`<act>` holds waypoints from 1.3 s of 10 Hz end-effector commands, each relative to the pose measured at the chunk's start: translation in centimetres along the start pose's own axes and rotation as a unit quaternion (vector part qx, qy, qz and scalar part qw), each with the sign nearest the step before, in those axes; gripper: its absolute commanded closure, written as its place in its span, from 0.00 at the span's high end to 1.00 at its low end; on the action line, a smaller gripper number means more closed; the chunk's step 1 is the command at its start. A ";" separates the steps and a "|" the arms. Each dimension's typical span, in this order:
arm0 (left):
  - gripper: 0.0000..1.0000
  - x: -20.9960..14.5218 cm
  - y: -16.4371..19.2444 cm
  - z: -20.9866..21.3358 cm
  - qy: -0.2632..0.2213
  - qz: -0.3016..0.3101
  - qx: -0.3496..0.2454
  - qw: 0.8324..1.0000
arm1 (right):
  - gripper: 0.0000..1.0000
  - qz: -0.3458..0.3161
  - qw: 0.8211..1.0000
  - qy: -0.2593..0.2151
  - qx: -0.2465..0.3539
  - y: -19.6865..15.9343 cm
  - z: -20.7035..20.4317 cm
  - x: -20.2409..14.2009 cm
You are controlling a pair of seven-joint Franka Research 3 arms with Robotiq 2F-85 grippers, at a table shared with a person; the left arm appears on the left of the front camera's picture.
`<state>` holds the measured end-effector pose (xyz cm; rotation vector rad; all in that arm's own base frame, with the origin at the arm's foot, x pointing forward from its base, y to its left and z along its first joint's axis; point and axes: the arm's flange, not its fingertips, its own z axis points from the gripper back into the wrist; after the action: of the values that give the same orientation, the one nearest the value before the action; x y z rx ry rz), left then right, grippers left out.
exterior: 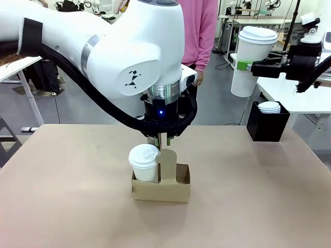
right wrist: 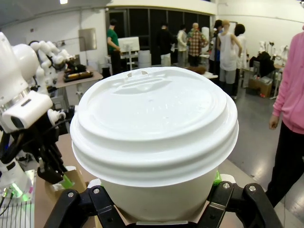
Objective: Pour a drink into a cup and package it in a carrier.
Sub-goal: Insert the held 600 ml Paper Cup into the Cup Carrier.
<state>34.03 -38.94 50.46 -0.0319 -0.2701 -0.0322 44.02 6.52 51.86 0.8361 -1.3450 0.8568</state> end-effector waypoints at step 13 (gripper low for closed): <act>1.00 -1.8 21.3 9.2 -0.020 -0.360 -0.065 0.930 | 0.80 0.052 0.936 0.046 0.345 1.6 -10.8 -7.9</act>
<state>30.88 -16.96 57.04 -0.0605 -0.3245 -0.7757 47.35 16.88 42.20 1.2622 -0.9972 1.4705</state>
